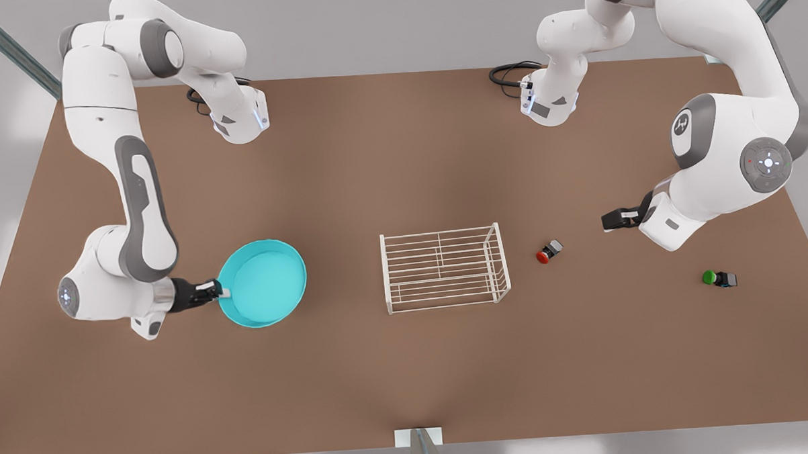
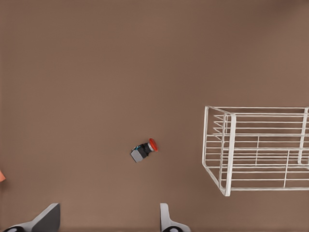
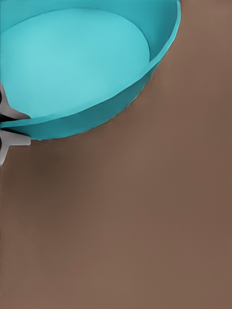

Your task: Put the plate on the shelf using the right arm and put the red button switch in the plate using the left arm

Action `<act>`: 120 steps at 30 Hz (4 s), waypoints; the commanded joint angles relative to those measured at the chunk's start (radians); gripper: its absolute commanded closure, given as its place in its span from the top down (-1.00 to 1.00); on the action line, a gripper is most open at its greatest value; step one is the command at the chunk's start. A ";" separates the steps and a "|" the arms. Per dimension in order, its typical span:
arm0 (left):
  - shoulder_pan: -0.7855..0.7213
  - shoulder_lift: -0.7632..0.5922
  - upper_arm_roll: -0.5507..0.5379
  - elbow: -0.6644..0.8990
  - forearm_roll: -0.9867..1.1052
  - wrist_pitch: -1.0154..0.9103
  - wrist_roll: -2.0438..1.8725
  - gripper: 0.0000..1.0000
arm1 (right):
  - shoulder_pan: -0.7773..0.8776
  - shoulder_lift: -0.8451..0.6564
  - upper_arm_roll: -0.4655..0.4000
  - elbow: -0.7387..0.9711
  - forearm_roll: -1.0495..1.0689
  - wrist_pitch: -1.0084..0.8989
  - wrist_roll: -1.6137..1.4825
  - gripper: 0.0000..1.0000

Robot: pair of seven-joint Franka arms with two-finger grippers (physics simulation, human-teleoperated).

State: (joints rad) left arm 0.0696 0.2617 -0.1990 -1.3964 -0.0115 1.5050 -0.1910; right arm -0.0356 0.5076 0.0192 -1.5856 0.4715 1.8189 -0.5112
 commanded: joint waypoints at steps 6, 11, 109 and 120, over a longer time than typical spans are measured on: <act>-0.001 0.001 0.000 0.002 0.005 0.000 -0.025 1.00 | 0.000 -0.023 0.173 0.044 0.026 -0.095 0.180 -0.54; -0.002 0.001 -0.002 0.000 0.010 0.000 -0.024 1.00 | 0.121 -0.015 0.208 0.111 0.018 -0.078 0.430 -0.54; 0.048 0.143 -0.054 -0.921 0.031 1.219 1.012 1.00 | -0.024 -0.268 0.010 -0.025 -0.464 -0.069 0.554 1.00; 0.056 0.151 -0.051 -0.917 0.033 1.219 1.010 0.03 | -0.023 -0.261 0.012 -0.024 -0.465 -0.069 0.553 1.00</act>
State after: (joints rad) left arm 0.1253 0.4118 -0.2500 -2.3151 0.0205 2.7239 0.8347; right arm -0.0585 0.2479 0.0306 -1.6096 0.0057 1.7506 0.0469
